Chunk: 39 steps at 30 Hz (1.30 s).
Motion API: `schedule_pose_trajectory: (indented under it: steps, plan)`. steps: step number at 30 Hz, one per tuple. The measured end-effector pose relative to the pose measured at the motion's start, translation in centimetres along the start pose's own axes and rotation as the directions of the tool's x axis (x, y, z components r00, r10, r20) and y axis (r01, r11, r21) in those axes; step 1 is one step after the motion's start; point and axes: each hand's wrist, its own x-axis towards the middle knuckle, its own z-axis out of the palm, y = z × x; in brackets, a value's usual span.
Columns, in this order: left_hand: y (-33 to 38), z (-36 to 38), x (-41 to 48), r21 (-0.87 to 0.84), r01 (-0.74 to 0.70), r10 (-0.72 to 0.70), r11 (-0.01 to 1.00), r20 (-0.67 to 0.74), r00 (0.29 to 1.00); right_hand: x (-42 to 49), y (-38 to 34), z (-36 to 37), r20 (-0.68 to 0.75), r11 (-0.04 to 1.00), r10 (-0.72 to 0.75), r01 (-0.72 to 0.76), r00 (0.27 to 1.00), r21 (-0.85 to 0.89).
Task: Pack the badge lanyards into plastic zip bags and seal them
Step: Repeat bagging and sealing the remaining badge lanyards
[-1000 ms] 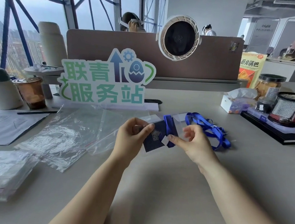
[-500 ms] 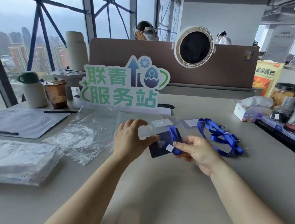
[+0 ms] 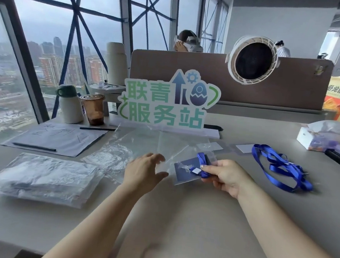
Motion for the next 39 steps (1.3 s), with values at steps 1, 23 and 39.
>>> schedule_pose_trajectory:
  steps: [1,23,39]
  plan:
    - [0.0,0.1,0.1,-0.006,0.004,-0.004,1.0,-0.014,1.0,0.0,0.1,-0.1,-0.005,1.0,-0.004,0.004,1.0,0.006]
    - [0.2,1.3,0.2,-0.422,-0.118,0.014,0.899,-0.242,0.97,-1.2,-0.7,-3.8,-0.108,0.962,-0.032,0.06,0.994,0.267]
    - [1.2,2.0,-0.3,-0.32,-0.393,0.337,0.862,-0.219,0.916,-1.6,-0.2,-1.8,0.103,0.999,-0.035,0.035,0.994,0.006]
